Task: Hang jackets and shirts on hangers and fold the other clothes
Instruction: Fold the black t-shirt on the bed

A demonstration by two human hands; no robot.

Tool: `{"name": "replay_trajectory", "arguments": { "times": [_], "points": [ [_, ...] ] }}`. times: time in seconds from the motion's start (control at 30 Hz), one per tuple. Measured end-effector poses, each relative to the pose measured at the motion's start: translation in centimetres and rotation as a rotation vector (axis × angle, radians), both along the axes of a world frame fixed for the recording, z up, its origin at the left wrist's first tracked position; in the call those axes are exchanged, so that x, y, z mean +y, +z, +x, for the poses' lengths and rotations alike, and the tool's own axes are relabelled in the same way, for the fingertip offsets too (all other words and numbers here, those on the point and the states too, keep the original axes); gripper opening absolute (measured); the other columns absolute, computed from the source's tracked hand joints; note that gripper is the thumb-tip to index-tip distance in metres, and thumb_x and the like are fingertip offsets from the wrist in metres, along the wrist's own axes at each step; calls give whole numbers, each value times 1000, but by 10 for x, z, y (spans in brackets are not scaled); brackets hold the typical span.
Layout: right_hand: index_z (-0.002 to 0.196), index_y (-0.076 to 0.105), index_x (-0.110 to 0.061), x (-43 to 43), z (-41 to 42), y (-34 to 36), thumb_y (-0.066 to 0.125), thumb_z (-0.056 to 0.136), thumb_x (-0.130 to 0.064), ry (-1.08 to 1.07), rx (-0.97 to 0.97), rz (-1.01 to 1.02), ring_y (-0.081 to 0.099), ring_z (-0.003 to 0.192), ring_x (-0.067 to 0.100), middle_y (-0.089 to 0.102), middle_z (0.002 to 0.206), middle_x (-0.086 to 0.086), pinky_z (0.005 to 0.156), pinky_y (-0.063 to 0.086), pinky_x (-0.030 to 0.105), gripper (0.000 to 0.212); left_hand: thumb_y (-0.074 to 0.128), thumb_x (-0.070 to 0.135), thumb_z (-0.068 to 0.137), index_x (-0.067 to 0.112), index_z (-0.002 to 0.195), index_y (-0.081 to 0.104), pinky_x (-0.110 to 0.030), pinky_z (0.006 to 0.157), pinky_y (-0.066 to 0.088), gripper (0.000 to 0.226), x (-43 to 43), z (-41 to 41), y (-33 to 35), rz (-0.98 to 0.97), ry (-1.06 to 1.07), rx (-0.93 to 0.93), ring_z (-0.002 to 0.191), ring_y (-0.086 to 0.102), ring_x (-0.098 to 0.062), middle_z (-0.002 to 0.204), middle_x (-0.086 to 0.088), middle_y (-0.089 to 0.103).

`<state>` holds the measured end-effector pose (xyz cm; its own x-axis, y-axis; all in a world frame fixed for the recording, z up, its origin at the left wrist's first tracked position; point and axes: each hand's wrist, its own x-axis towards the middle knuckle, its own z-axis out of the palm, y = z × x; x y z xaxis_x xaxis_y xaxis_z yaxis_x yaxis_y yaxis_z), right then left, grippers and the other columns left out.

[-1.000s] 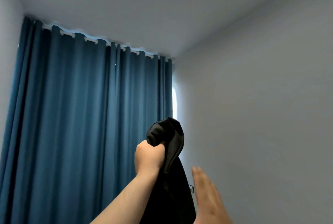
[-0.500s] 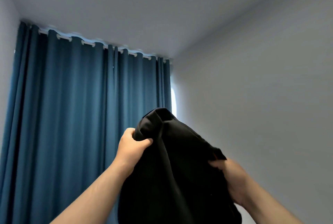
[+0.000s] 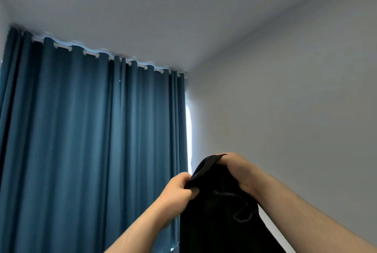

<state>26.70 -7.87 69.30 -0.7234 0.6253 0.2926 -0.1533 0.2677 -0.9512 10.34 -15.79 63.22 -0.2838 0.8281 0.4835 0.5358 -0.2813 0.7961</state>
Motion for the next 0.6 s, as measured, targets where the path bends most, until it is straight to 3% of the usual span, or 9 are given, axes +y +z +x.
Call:
{"name": "replay_trajectory", "arguments": {
  "times": [0.1,0.17,0.23,0.33,0.43,0.5,0.6],
  "points": [
    [88,71,-12,12,21,-13,68,82,-13,-204,-128,395,67,71,13,71,82,11,66,54,29,7,56,21,92,8,89,59,-27,59,43,14,2,4,14,58,47,-91,64,52,-12,72,0,58],
    [95,68,-21,22,35,-38,73,73,-24,-200,-310,561,67,79,7,72,90,3,74,55,27,23,52,21,96,9,91,61,-32,62,46,16,1,8,26,101,61,-62,66,55,-14,74,-3,60],
    [101,68,-24,25,46,-66,70,71,-24,-119,-391,537,69,89,7,72,94,-3,79,56,26,30,51,20,96,16,87,64,-34,67,50,16,1,14,36,164,79,-4,69,59,-13,76,-1,65],
    [106,70,-14,35,62,-99,65,71,-24,-1,-317,364,65,94,9,68,95,-2,87,51,32,36,52,19,95,20,81,64,-33,68,49,19,1,23,45,234,110,41,69,59,-11,74,1,65],
    [129,58,-22,29,66,-120,62,81,-36,133,-300,289,54,118,-3,62,122,-15,105,41,24,50,51,18,95,17,81,63,-33,66,48,18,2,29,48,253,123,35,67,56,-12,72,0,62],
    [136,42,-27,34,51,-140,60,85,-47,69,-388,343,44,121,-14,51,130,-23,103,36,12,57,50,18,94,14,82,62,-36,67,49,17,4,33,47,258,152,36,69,56,-13,74,-4,62],
    [143,30,-8,106,28,-225,45,101,-27,-162,-368,386,37,134,9,40,136,-4,104,31,14,49,50,17,92,14,82,63,-45,75,54,16,8,31,45,253,186,-2,74,60,-17,85,-12,67]
  ]
}}
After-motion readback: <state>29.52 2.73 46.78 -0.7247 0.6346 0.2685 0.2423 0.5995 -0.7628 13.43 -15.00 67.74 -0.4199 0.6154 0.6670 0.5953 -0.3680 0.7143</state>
